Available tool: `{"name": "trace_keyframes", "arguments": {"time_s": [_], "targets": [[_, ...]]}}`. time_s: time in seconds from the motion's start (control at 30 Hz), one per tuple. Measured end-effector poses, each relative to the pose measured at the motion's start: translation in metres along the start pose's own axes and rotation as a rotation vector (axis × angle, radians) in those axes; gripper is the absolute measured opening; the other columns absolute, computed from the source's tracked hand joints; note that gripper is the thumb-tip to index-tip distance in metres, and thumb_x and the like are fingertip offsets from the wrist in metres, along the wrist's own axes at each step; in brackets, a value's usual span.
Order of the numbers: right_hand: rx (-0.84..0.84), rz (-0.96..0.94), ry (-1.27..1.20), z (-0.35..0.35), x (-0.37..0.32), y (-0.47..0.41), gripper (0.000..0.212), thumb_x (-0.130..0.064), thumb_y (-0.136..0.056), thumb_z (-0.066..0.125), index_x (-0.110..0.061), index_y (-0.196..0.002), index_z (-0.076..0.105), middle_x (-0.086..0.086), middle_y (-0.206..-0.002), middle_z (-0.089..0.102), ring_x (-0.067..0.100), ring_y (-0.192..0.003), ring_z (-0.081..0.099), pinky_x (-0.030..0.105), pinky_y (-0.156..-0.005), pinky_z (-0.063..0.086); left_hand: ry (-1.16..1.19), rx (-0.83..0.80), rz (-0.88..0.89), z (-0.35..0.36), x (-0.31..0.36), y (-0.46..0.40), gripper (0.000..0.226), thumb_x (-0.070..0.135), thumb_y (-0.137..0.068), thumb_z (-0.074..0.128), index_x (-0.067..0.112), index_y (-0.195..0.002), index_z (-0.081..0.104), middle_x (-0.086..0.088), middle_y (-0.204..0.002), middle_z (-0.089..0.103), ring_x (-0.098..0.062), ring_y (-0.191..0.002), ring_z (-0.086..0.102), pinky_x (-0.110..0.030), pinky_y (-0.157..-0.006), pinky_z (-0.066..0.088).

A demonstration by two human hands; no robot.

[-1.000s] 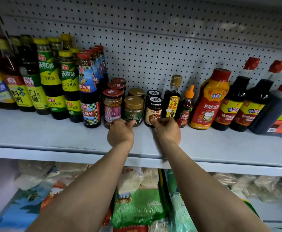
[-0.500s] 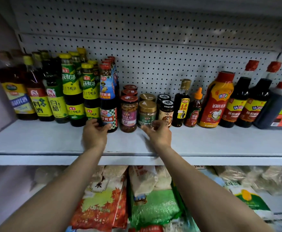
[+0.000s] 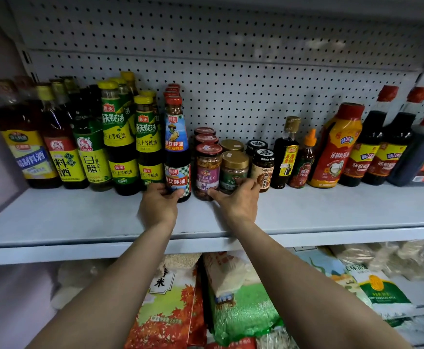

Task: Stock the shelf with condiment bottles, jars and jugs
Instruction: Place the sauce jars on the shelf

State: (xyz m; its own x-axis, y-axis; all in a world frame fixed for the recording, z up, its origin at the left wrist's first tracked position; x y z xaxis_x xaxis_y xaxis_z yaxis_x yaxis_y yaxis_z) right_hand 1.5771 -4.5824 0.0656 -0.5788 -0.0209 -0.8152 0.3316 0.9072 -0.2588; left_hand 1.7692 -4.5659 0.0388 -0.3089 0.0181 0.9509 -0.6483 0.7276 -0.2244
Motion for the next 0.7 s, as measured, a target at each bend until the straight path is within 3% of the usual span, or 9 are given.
{"name": "trace_keyframes", "arguments": {"time_s": [0.13,0.37,0.53,0.7], "targets": [[0.02,-0.002,-0.001,-0.0002,0.0002,-0.0012,0.09,-0.054,-0.06,0.089,-0.01,-0.123,0.043,0.01,-0.134,0.043,0.03,-0.126,0.046,0.044,-0.104,0.045,-0.085,-0.021,0.033,0.0024,0.0003,-0.001,0.03,0.045,-0.069,0.084,0.031,-0.082,0.06,0.009,-0.084,0.072,-0.015,-0.075,0.065,-0.034,-0.076,0.055],[0.074,-0.009,0.032,0.0037,-0.0037,-0.0004,0.107,-0.061,-0.052,0.089,-0.007,-0.127,0.036,0.013,-0.134,0.044,0.032,-0.127,0.045,0.039,-0.104,0.043,-0.162,-0.036,0.025,0.0041,0.0028,-0.0023,0.046,0.05,-0.069,0.082,0.022,-0.103,0.067,-0.001,-0.104,0.071,-0.025,-0.091,0.067,-0.044,-0.081,0.056],[0.071,-0.005,0.046,0.005,-0.0027,-0.0025,0.108,-0.063,-0.05,0.088,-0.007,-0.126,0.036,0.013,-0.133,0.044,0.032,-0.127,0.045,0.039,-0.104,0.043,-0.129,-0.051,0.038,0.0063,0.0028,-0.0002,0.052,0.046,-0.072,0.081,0.025,-0.116,0.063,-0.002,-0.113,0.07,-0.026,-0.1,0.066,-0.045,-0.086,0.055],[0.082,-0.007,0.051,0.0053,-0.0033,-0.0035,0.104,-0.061,-0.052,0.088,-0.007,-0.124,0.038,0.012,-0.132,0.045,0.031,-0.126,0.045,0.039,-0.104,0.043,-0.113,-0.047,0.017,0.0067,0.0035,-0.0011,0.052,0.045,-0.071,0.083,0.026,-0.115,0.064,0.0,-0.112,0.071,-0.024,-0.099,0.067,-0.044,-0.086,0.055]]}}
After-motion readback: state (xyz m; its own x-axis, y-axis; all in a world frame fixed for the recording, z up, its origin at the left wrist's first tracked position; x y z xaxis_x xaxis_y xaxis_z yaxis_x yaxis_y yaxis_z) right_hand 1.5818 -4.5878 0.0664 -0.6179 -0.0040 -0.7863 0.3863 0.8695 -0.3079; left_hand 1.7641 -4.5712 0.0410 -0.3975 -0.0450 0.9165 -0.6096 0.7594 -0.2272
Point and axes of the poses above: each hand's wrist, its own y-axis away from the middle knuckle, its own z-axis out of the palm, x = y × z, the point moved 2 cm from there along -y, towards the middle knuckle
